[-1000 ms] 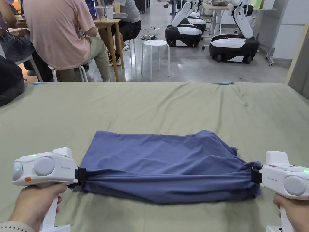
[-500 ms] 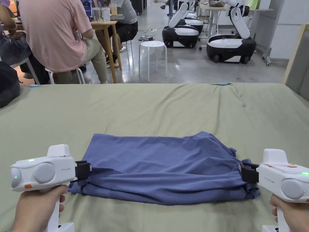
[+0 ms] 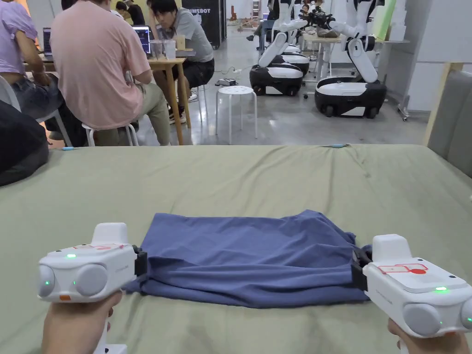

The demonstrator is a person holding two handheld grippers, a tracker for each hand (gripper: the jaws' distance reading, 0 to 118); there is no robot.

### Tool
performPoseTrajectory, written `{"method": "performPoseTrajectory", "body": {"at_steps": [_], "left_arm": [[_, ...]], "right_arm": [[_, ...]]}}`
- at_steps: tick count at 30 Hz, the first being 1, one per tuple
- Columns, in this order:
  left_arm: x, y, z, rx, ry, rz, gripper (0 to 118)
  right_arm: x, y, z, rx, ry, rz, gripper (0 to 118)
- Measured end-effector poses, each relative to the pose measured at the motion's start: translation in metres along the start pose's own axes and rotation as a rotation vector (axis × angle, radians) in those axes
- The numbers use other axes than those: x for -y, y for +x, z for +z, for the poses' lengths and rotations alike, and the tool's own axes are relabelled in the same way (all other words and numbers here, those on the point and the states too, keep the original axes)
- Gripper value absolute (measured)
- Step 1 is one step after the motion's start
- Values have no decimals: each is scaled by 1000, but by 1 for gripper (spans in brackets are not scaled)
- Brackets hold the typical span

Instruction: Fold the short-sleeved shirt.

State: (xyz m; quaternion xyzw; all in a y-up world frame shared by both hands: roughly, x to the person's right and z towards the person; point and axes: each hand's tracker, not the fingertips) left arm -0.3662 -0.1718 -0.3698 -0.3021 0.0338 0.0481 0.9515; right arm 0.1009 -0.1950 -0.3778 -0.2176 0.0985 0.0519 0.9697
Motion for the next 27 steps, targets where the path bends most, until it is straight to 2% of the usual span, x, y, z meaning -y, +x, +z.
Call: {"method": "performPoseTrajectory", "body": {"at_steps": [1, 2, 3, 5, 6, 9, 11, 15, 16, 17, 18, 19, 21, 22, 23, 26, 27], "left_arm": [[-3, -14, -6, -2, -30, 48, 0], [-6, -17, 0, -13, -46, 101, 11], [-4, -27, -9, -9, -70, 141, 35], [3, -41, -28, 1, -120, 194, 97], [10, -37, -33, 4, -153, 193, 103], [21, -34, -63, 3, -190, 182, 98], [24, -26, -83, -8, -215, 179, 81], [28, -18, -123, -23, -274, 165, 80], [29, -17, -130, -22, -277, 159, 76], [29, -15, -136, -7, -296, 137, 57], [29, -27, -159, -6, -332, 109, 46], [27, -24, -159, -22, -333, 71, 43], [20, -21, -154, -1, -317, 58, 18], [17, -11, -134, -3, -298, 62, 15], [14, -8, -128, -19, -264, 56, 15], [9, -1, -110, 0, -221, 46, 13], [9, -1, -108, 4, -221, 51, 13]], "right_arm": [[0, 3, -1, -1, -3, -11, 0], [1, 6, -2, 2, -4, -18, 0], [3, 7, -4, 7, -6, -21, 0], [6, 10, -9, 6, -20, -24, 0], [9, 11, -13, 5, -30, -22, 0], [17, 18, -24, 16, -62, -11, 0], [22, 26, -33, 28, -86, -15, 0], [34, 45, -50, 66, -138, -24, 0], [37, 50, -55, 75, -153, -29, 0], [40, 55, -62, 83, -172, -36, 0], [42, 59, -68, 85, -188, -45, 1], [46, 65, -77, 77, -210, -66, 8], [52, 72, -97, 75, -258, -106, 74], [54, 74, -108, 62, -282, -121, 98], [57, 75, -117, 45, -283, -129, 108], [58, 72, -146, 40, -312, -136, 101], [59, 72, -154, 42, -328, -146, 90]]}}
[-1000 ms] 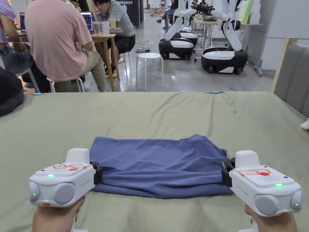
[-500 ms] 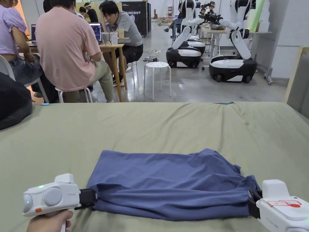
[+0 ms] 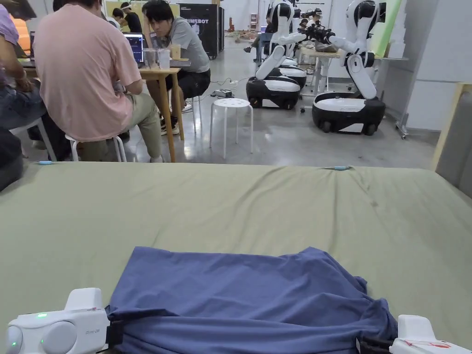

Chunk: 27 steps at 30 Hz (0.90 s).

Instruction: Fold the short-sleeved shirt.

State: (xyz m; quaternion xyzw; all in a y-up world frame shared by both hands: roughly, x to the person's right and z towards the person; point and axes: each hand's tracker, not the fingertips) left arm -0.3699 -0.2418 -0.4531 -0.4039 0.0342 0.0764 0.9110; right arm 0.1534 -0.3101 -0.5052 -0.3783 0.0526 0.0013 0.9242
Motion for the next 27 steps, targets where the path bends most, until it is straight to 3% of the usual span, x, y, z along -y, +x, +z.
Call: {"method": "performPoseTrajectory", "body": {"at_steps": [2, 4, 5, 11, 15, 18, 22, 24, 25, 26, 27], "left_arm": [[0, -6, -3, 17, -3, 25, 12], [3, -11, -7, 12, -10, 25, 11], [6, -11, -6, 9, -9, 23, 10], [13, -14, 27, 53, 11, 36, 10], [26, -14, 59, 61, 22, 17, 10], [45, -15, 77, 92, -6, -2, 10], [74, -22, 81, 109, -45, 42, 10], [81, -27, 73, 120, -50, 77, 18], [83, -26, 74, 119, -41, 72, 30], [82, -25, 80, 104, -18, 63, 64], [79, -24, 86, 90, 21, 36, 86]], "right_arm": [[-3, -1, -10, -61, -42, -33, 43], [-5, -6, -2, -53, -2, -37, 20], [-5, -6, 4, -93, 10, -45, 20], [-6, 2, 56, -103, 36, -27, 19], [0, 2, 92, -102, 1, 68, 19], [14, 3, 113, -101, -2, 96, 19], [34, 8, 120, -111, -45, 61, 19], [42, 5, 117, -114, -54, 57, 24], [44, 3, 117, -115, -50, 66, 38], [44, -1, 119, -104, -41, 88, 72], [41, -4, 125, -92, -24, 101, 95]]}}
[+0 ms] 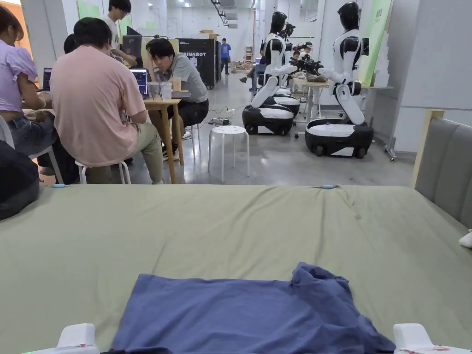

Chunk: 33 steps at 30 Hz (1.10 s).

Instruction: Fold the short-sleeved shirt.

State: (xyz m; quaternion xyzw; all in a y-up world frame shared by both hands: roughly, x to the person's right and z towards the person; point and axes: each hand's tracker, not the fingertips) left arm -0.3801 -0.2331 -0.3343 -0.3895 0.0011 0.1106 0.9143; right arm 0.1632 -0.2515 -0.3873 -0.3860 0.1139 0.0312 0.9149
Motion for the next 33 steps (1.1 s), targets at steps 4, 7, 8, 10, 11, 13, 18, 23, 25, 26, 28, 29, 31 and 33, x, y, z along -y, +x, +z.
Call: {"method": "performPoseTrajectory", "body": {"at_steps": [4, 7, 8, 10, 11, 13, 18, 23, 25, 26, 28, 29, 31, 33], "left_arm": [[-18, 22, 38, 18, 156, -118, 106], [-32, 50, 44, -3, 255, -168, 105], [-36, 59, 42, -13, 270, -184, 96], [-38, 77, 41, -31, 314, -228, 49], [-39, 84, 39, -47, 328, -252, 9], [-40, 94, 30, -85, 336, -309, 0], [-54, 81, 4, -55, 273, -274, 0], [-77, 50, -30, -99, 176, -234, 0], [-84, 39, -47, -114, 144, -230, 0], [-89, 34, -56, -113, 139, -224, 0], [-101, 34, -68, -113, 130, -205, 21], [-109, 32, -81, -115, 123, -201, 61], [-127, 29, -118, -154, 53, -227, 113], [-147, 21, -159, -189, 50, -258, 109]], "right_arm": [[-27, -20, 38, 10, 177, 23, 114], [-52, -50, 52, 39, 275, 68, 114], [-58, -61, 54, 49, 295, 84, 108], [-67, -79, 55, 50, 351, 98, 68], [-69, -85, 54, 41, 358, 94, 22], [-72, -96, 45, 68, 370, 105, 3], [-80, -96, 27, 49, 364, 94, 0], [-92, -89, 5, 37, 346, 95, 0], [-98, -84, -8, 32, 337, 93, 0], [-100, -81, -13, 32, 332, 92, 0], [-108, -75, -30, 33, 316, 90, 0], [-112, -72, -39, 34, 307, 89, 0], [-120, -61, -55, 39, 293, 85, 0], [-130, -47, -69, 36, 279, 75, 0]]}}
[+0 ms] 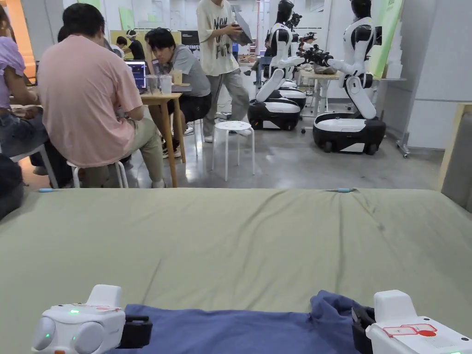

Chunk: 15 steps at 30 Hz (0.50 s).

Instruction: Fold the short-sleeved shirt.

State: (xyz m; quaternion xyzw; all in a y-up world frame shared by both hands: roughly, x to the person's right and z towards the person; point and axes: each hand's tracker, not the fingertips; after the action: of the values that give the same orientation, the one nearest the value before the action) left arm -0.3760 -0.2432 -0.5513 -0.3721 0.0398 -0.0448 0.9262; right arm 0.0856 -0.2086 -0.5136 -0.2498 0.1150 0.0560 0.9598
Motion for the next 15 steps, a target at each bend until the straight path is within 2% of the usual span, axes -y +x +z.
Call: {"method": "performPoseTrajectory", "body": {"at_steps": [2, 4, 5, 6, 7, 8, 9, 12, 13, 14, 15], "left_arm": [[-12, -2, -34, -10, -19, 6, 97], [-19, 1, -63, -11, -47, 33, 94], [-20, 3, -75, -7, -72, 35, 76], [-21, 6, -87, 10, -119, 14, 54], [-20, 11, -92, 41, -162, -9, 53], [-19, 12, -95, 96, -182, 7, 51], [-24, 10, -88, 47, -150, 7, 43], [-30, 10, -64, 72, -128, -22, 29], [-29, 9, -56, 79, -120, -16, 6], [-29, 8, -49, 77, -99, -4, 0], [-30, 8, -43, 77, -87, 1, 0]], "right_arm": [[-5, 19, -17, 3, -48, -12, 0], [-9, 40, -34, 33, -69, -17, 0], [-10, 50, -42, 59, -87, -11, 0], [-12, 61, -53, 81, -110, -7, 3], [-13, 72, -64, 80, -122, -12, 16], [-13, 81, -75, 85, -139, -18, 52], [-13, 88, -87, 89, -172, -21, 81], [-4, 104, -131, 115, -270, -33, 100], [1, 107, -145, 102, -268, -40, 106], [5, 109, -157, 90, -301, -58, 101], [8, 108, -167, 101, -348, -81, 98]]}}
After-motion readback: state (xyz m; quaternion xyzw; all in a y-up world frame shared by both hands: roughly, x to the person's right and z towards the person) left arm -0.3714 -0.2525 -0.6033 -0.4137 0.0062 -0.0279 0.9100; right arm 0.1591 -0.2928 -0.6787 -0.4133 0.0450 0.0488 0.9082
